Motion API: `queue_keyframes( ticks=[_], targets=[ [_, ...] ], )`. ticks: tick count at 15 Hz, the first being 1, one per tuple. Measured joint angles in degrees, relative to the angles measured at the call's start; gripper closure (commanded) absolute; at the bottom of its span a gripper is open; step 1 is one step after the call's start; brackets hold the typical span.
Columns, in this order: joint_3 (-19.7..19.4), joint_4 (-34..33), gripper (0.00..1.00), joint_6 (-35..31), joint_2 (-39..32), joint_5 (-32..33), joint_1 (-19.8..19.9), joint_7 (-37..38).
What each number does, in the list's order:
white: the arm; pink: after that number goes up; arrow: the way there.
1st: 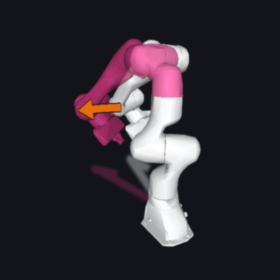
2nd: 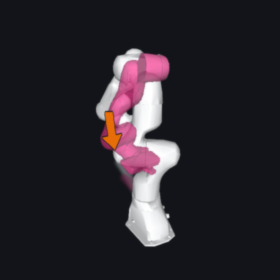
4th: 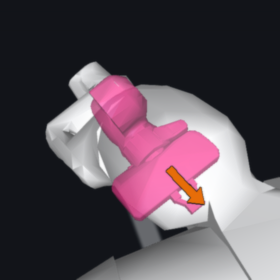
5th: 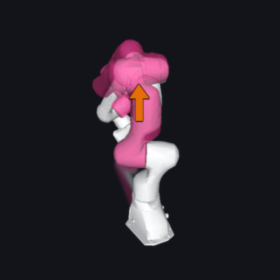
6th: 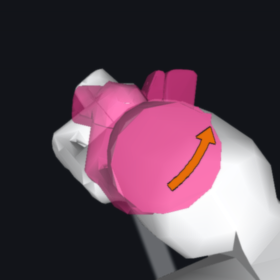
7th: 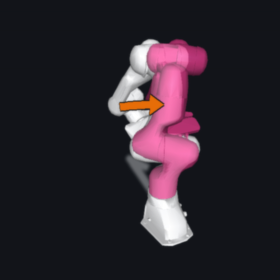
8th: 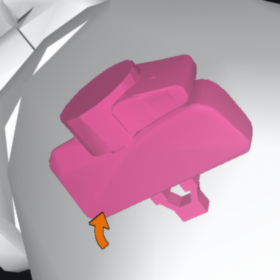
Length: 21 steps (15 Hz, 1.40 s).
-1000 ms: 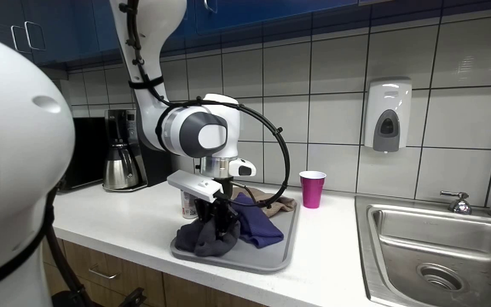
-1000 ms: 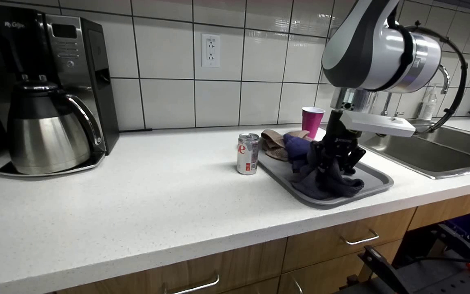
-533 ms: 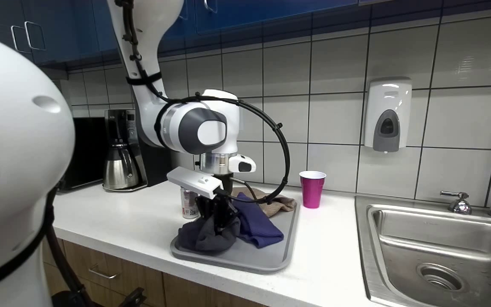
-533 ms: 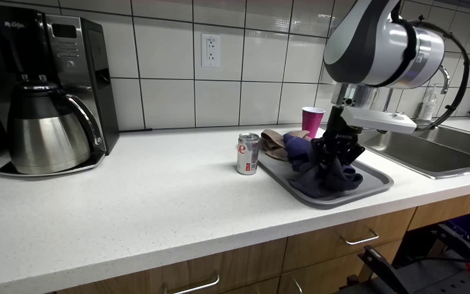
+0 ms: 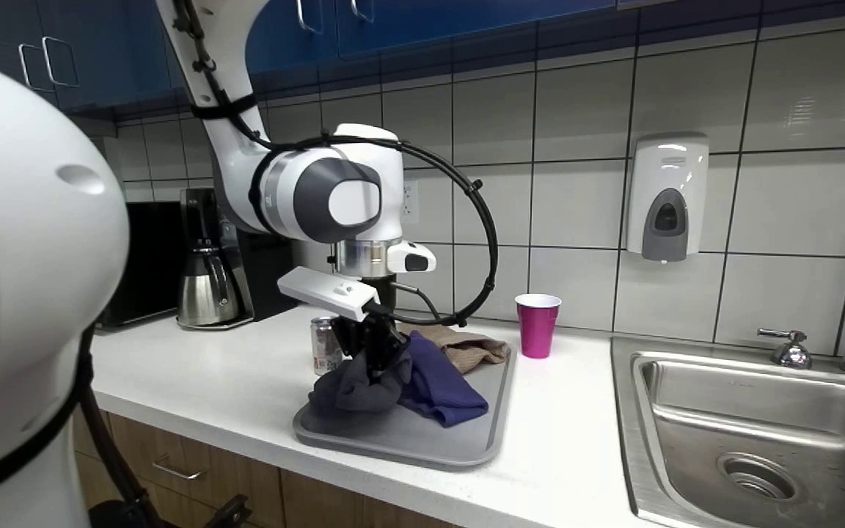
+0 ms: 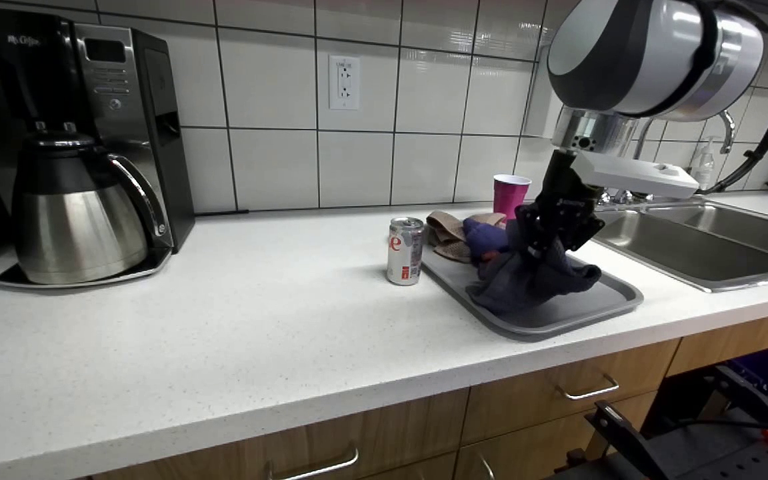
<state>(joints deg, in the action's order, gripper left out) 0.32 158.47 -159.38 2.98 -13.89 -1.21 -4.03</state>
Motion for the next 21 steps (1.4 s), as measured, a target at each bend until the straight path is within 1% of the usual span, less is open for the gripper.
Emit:
queue_keyframes(
  ticks=[5, 12, 21],
  targets=[
    [0.17, 0.26, 0.96, 0.39, 4.24, 2.6, -1.16, 0.22],
    [2.61, 0.3, 0.96, 0.62, 8.09, 6.22, -3.15, 3.56],
    [5.18, 0.31, 0.96, 0.62, 12.08, 8.74, -3.35, 7.1]
  ],
)
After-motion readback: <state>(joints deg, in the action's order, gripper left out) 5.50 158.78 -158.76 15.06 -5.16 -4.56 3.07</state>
